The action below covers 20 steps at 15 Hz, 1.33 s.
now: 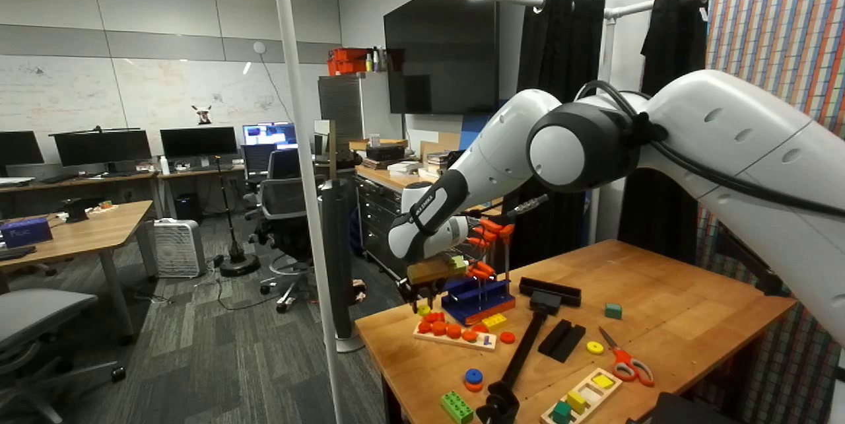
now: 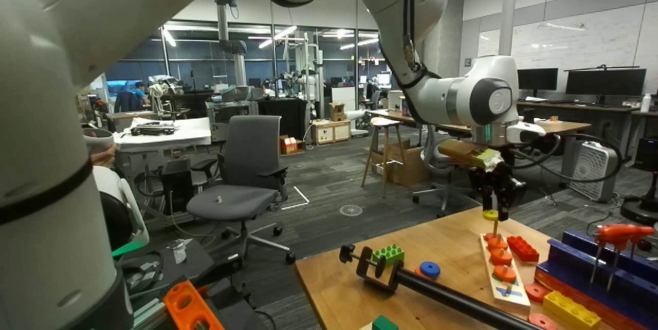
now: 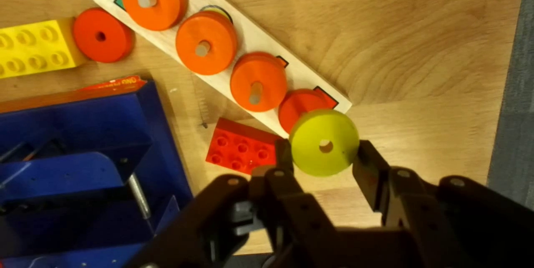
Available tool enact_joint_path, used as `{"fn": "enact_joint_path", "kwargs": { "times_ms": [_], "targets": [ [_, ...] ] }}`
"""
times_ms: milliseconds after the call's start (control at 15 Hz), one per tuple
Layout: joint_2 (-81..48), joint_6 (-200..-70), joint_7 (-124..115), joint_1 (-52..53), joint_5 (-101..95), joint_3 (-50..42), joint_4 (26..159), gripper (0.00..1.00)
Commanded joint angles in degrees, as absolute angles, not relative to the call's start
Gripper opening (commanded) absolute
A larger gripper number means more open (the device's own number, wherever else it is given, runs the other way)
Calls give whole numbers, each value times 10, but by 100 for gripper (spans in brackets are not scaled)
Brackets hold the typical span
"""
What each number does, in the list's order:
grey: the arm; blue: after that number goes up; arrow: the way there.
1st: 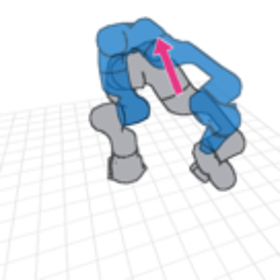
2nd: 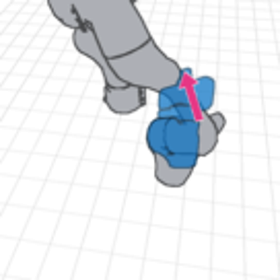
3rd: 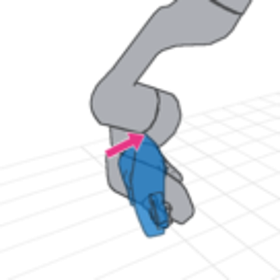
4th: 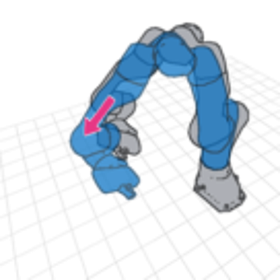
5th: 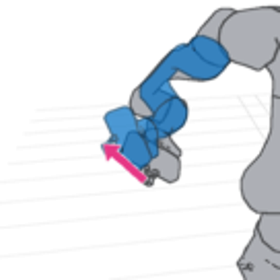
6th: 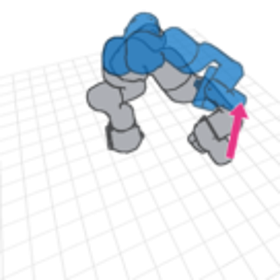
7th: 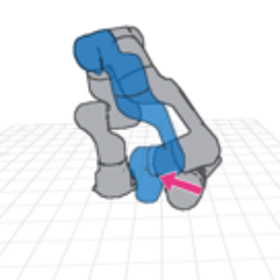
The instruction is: Put the round yellow block on the round red block on the wooden board
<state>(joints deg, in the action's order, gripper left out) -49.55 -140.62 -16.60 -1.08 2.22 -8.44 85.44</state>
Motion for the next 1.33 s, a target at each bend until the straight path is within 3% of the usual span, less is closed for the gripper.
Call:
{"fn": "enact_joint_path", "kwargs": {
  "times_ms": [0, 1267],
  "targets": [
    [-516, -1388, -160, -15, 15, -85, 818, 21],
    [-556, -1346, -155, -28, 18, -82, 743, 21]
  ]
}}
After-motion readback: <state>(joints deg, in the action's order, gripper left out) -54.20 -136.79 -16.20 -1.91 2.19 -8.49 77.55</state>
